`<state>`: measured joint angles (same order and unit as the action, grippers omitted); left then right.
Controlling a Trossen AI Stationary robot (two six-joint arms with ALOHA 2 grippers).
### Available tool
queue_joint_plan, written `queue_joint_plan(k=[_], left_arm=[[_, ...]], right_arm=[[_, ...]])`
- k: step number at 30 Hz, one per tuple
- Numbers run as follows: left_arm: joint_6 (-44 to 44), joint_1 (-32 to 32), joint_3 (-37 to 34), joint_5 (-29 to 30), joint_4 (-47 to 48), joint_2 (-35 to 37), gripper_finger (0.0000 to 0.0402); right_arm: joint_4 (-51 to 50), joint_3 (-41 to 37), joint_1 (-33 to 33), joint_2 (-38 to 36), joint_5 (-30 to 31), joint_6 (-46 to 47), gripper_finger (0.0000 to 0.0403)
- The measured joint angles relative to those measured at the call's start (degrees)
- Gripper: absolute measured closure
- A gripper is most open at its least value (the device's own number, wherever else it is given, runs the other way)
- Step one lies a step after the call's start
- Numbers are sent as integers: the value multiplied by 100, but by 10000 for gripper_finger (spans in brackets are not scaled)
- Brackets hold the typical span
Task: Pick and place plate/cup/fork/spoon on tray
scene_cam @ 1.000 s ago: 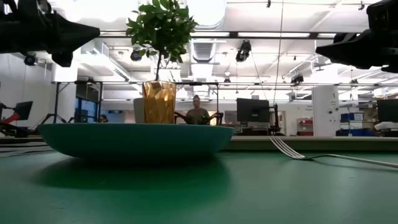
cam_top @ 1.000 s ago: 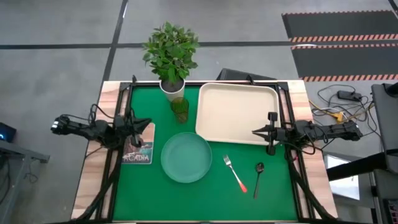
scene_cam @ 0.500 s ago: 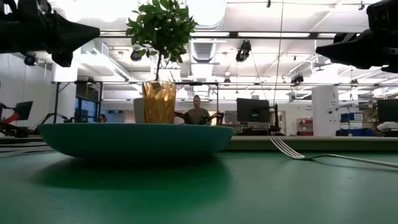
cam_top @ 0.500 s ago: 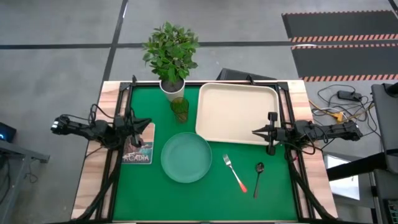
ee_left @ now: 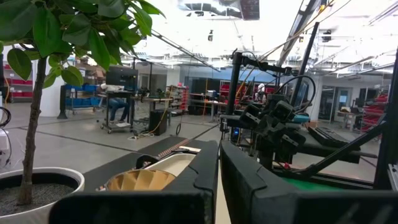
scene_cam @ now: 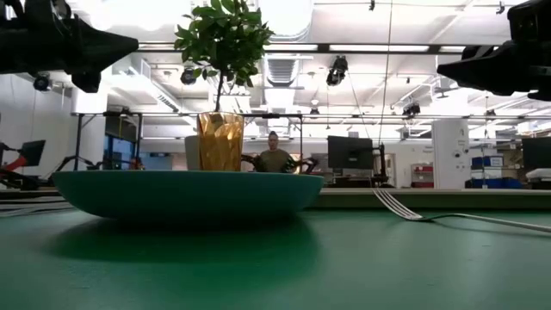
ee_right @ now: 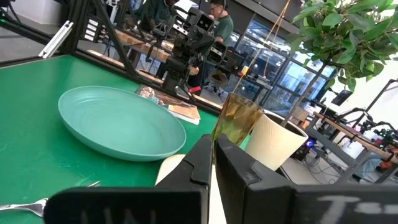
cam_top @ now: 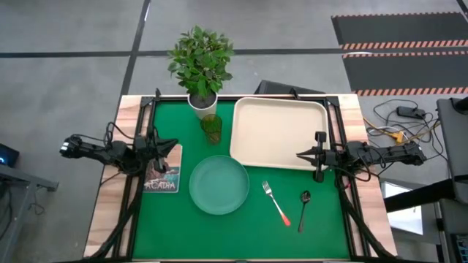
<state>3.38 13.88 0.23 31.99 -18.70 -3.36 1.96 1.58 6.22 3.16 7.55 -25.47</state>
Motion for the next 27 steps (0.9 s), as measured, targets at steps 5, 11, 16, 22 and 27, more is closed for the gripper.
queue_joint_plan(k=[5, 11, 16, 22, 27], left_arm=[[0, -1, 0, -2, -2, 0, 402], [0, 0, 0, -1, -1, 0, 402], [0, -1, 0, -2, -1, 0, 402], [0, 0, 1, 0, 0, 0, 402], [1, -1, 0, 0, -1, 0, 402]], right_arm=[[-1, 0, 0, -2, -1, 0, 394], [0, 0, 1, 0, -2, 0, 394], [0, 0, 1, -1, -2, -1, 394], [1, 0, 0, -1, -1, -4, 394], [318, 0, 2, 2, -4, 1381, 394]])
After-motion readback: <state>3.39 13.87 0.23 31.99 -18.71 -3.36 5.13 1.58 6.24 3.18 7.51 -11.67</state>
